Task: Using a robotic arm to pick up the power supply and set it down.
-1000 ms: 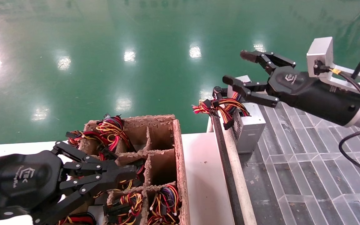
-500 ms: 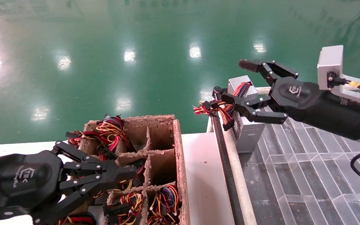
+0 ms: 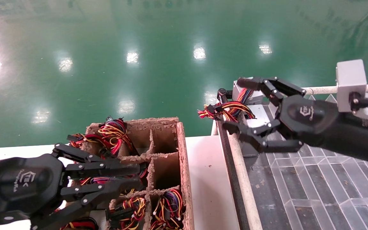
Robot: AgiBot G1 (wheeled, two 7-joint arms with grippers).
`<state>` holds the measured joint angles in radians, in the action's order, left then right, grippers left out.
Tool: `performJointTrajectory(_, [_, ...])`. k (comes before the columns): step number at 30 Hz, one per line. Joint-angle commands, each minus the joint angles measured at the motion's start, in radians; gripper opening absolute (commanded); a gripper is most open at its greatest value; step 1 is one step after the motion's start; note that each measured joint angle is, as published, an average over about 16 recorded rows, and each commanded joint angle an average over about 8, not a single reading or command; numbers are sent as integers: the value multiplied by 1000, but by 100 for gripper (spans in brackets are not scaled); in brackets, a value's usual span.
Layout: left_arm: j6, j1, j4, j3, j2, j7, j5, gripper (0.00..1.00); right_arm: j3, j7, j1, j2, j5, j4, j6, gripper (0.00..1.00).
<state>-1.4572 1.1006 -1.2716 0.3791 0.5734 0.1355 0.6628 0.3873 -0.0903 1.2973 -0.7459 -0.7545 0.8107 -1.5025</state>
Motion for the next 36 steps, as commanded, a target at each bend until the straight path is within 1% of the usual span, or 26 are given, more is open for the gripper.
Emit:
performJointTrajectory(1, [0,0,0,0,0,0,0,100,-9,24,-19,11,2,40,1,100])
performJointTrajectory(24, [0,0,0,0,0,0,0,100,-107,276,-222,134,24,471,6,100])
performJointTrajectory(29, [0,0,0,0,0,0,0,100,-116,293,-241,145,26,511,6,100])
performJointTrajectory(36, [0,0,0,0,0,0,0,100,-115,287,-235,142,26,498,6,100])
